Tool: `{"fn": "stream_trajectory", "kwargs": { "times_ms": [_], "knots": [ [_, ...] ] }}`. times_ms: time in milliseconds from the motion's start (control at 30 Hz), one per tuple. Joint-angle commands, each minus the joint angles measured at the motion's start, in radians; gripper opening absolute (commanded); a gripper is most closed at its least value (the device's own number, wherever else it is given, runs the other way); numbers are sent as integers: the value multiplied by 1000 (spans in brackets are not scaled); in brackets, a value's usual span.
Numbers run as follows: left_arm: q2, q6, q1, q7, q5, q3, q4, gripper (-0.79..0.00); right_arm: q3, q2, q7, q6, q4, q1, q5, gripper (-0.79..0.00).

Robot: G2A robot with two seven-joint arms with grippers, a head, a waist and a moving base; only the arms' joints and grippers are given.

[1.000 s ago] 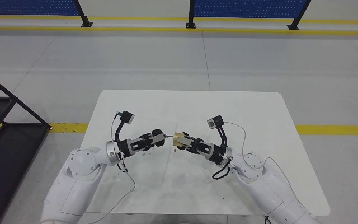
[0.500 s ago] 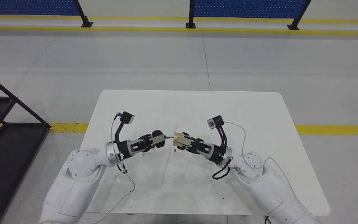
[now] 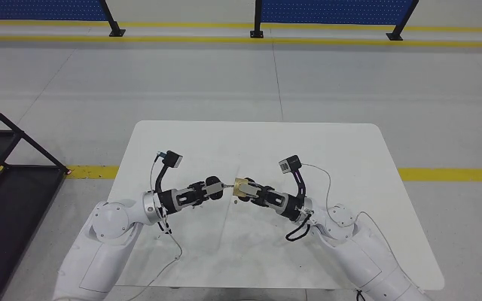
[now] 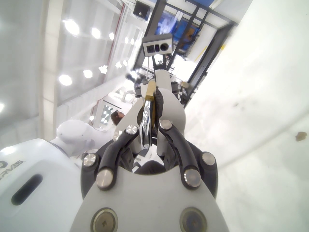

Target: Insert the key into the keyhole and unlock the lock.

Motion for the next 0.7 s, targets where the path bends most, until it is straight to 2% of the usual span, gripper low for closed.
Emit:
{"fn": "stream_trajectory", "kwargs": {
  "times_ms": [0, 667],
  "knots": [
    [1, 0, 1, 2, -2, -2, -1, -785, 0, 0, 0, 0, 0, 0, 0, -785],
    [9, 3, 1, 4, -11, 3, 2, -785, 0, 0, 0, 0, 0, 0, 0, -785]
  ]
}}
